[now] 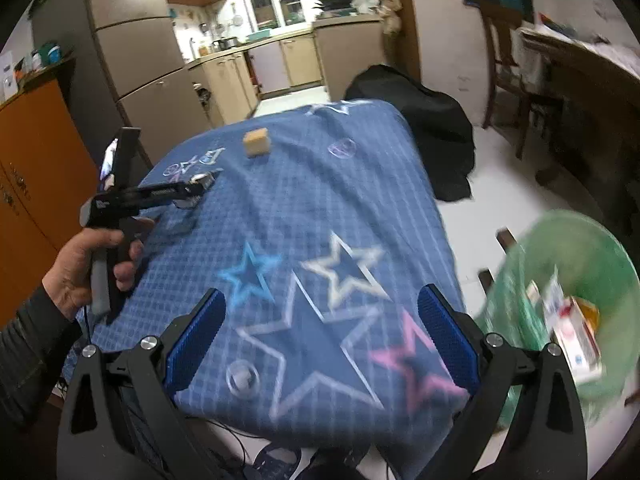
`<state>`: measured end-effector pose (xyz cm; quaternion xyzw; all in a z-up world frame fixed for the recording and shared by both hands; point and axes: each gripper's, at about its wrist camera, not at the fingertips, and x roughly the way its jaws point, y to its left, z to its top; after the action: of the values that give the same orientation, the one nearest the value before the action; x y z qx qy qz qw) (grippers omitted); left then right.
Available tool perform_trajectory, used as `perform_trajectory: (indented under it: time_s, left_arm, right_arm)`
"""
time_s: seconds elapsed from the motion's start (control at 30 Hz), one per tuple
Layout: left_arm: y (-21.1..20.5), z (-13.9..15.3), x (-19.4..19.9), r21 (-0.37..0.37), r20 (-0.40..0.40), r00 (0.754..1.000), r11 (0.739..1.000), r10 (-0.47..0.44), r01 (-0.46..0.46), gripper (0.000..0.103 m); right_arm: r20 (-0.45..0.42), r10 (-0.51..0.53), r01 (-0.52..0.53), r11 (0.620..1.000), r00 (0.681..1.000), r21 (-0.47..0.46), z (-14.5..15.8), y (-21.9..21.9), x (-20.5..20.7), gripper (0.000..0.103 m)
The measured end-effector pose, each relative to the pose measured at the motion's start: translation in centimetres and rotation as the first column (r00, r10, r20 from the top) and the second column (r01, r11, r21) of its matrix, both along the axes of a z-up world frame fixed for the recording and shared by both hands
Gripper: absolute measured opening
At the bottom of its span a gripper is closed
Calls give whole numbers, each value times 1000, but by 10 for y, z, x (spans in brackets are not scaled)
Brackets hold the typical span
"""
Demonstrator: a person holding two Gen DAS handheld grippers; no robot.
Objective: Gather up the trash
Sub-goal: 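Grasp the black Face tissue pack with the left tool while the right tool grasps the beige sponge block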
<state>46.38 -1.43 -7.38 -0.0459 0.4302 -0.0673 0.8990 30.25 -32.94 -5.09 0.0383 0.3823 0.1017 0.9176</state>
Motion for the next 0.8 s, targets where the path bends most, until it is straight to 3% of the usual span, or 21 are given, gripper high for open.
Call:
perform_trajectory:
  time_s: [0.07, 0.2, 0.37, 0.6, 0.8]
  left_arm:
    - [2, -3, 2, 12, 5, 1000, 1000, 4, -4, 80]
    - [-2, -2, 8, 57, 13, 1000, 998, 1, -2, 45]
    - [-2, 1, 10, 107, 27, 999, 994, 34, -37, 45]
    - [24, 0, 19, 58, 25, 993, 992, 112, -114, 45]
    - [32, 2, 23, 36, 24, 991, 990, 132, -133, 46]
  right_arm:
    - [16, 31, -31, 999, 999, -11, 5, 13, 17, 94]
    - [24, 103, -103, 995, 994, -14, 7, 39, 58, 94]
    - [16, 166, -166, 986, 986, -3, -1, 72, 123, 94]
    - [-19, 175, -176, 984, 984, -27, -28, 112, 221, 93]
    - [-25, 176, -177, 980, 984, -93, -40, 142, 267, 83]
